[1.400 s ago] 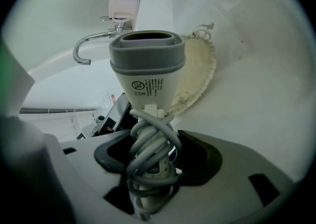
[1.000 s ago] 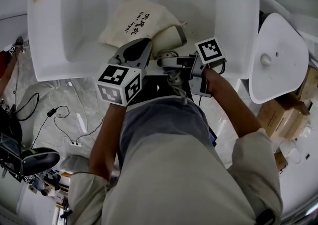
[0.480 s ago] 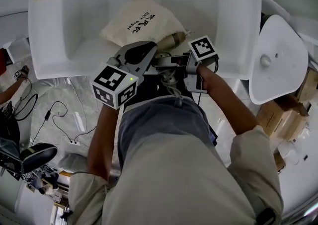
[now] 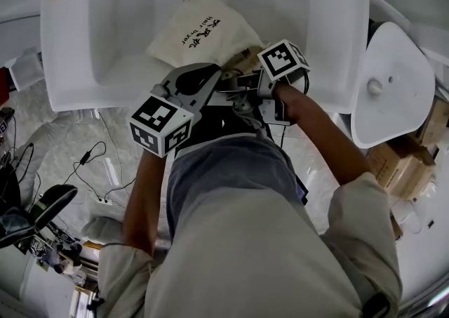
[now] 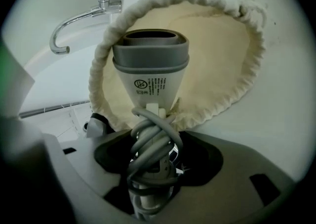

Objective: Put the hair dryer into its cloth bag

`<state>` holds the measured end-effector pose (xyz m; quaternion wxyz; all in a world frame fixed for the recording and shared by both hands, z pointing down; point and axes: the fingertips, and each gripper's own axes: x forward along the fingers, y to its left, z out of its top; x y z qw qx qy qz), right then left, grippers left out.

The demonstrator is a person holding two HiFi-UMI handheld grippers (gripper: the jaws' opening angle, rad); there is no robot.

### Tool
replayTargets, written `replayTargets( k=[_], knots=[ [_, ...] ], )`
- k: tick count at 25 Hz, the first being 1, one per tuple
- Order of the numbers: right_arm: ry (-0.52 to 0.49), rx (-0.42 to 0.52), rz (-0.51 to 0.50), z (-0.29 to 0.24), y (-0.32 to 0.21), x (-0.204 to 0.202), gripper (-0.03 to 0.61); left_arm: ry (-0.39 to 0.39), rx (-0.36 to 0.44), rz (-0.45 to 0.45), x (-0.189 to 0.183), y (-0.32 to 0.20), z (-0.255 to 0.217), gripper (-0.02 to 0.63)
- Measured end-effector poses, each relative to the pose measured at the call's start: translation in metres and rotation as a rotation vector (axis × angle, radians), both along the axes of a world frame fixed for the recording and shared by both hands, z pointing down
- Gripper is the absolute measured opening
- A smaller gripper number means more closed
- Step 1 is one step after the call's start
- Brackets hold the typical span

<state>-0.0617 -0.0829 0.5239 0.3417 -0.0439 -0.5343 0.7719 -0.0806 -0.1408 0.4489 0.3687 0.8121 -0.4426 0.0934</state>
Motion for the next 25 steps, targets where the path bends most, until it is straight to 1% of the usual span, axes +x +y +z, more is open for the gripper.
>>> replayTargets(
  k=[7,13,15,18,25],
  knots=[
    [0.016,0.033,-0.017,0.001,-0.003,0.003,0.267,0.003,0.0,-0.006,0.004,0.007,-0.001,0.023],
    [0.023,0.078,-0.104,0.002,-0.001,0.001,0.267,-0.006,0.007,0.004,0.003,0.0,-0.001,0.023],
    [0.028,0.091,-0.116,0.003,-0.002,0.003,0.267,-0.019,0.009,0.014,0.008,0.0,-0.001,0.023],
    [0.037,0.1,-0.106,0.004,-0.005,0.006,0.267,-0.018,0.009,0.012,0.013,0.004,-0.004,0.023],
    [0.067,0.09,-0.05,0.015,-0.025,-0.005,0.27,0.01,-0.013,-0.018,-0.002,0.001,0.009,0.021]
  ],
)
